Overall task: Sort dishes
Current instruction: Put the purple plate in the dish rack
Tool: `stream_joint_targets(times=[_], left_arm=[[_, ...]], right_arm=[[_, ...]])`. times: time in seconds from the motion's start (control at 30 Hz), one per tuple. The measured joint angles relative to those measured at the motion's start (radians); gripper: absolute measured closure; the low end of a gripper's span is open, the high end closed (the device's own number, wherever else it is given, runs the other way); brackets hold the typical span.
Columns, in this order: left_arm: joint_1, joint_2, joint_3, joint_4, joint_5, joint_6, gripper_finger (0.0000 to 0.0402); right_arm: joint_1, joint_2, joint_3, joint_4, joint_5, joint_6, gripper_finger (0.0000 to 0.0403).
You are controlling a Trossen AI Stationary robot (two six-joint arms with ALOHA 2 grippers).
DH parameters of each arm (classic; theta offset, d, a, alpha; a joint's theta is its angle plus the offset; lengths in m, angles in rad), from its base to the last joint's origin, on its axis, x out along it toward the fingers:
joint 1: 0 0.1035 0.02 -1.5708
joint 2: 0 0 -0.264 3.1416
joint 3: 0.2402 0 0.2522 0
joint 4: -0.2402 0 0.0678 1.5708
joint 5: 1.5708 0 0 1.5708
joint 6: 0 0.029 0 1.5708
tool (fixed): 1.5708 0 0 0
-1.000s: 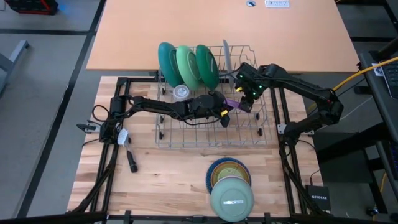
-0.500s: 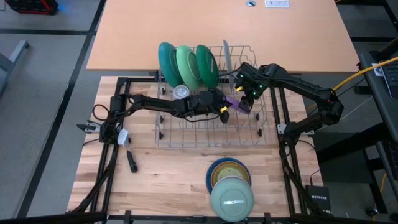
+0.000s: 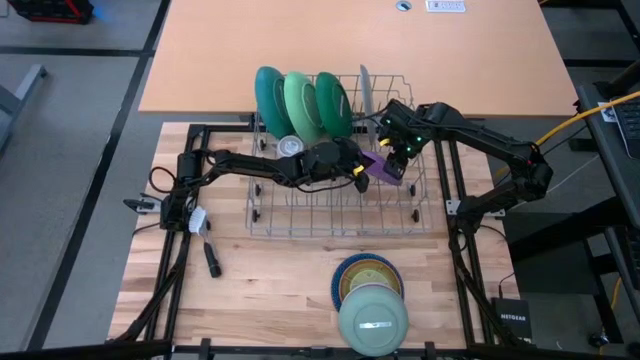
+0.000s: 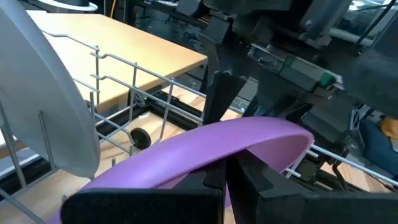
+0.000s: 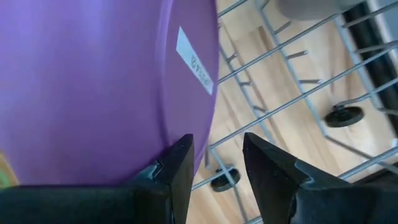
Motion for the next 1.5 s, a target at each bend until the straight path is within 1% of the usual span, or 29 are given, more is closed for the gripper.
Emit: stream_joint_targets(times=[0.17, 0.43, 0.63, 0.93, 1.07, 1.23, 1.37, 1.43, 1.5], left_arm=[[0.002, 0.000, 0.000, 0.000, -0.002, 0.000, 0.0400], [-0.005, 0.000, 0.000, -0.003, 0.005, 0.010, 0.0400], [-0.028, 0.000, 0.001, -0.051, 0.070, 0.149, 0.0400], [-0.089, 0.000, 0.001, -0.102, 0.074, 0.388, 0.0400], [-0.114, 0.000, 0.001, -0.092, 0.068, 0.434, 0.0400], [-0.143, 0.000, 0.001, -0.088, 0.067, 0.425, 0.0400], [-0.172, 0.000, 0.001, -0.089, 0.061, 0.463, 0.0399], [-0.182, -0.009, 0.001, -0.099, 0.030, 0.484, 0.0391], [-0.192, -0.020, 0.001, -0.099, -0.031, 0.525, 0.0373]], right_arm=[[0.000, -0.027, 0.007, 0.040, 0.000, 0.000, 0.0259], [0.001, -0.047, 0.085, 0.018, 0.001, 0.005, 0.0259], [0.001, -0.045, 0.079, -0.009, -0.011, 0.007, 0.0259], [0.001, -0.044, 0.032, -0.018, -0.011, 0.007, 0.0259], [0.000, -0.044, 0.017, -0.020, -0.011, 0.007, 0.0259], [0.000, -0.044, 0.015, -0.019, -0.011, 0.007, 0.0259], [0.000, -0.044, 0.015, -0.019, -0.011, 0.007, 0.0259], [0.000, -0.044, 0.015, -0.020, -0.011, 0.007, 0.0259], [0.000, -0.044, 0.015, -0.019, -0.011, 0.007, 0.0259]])
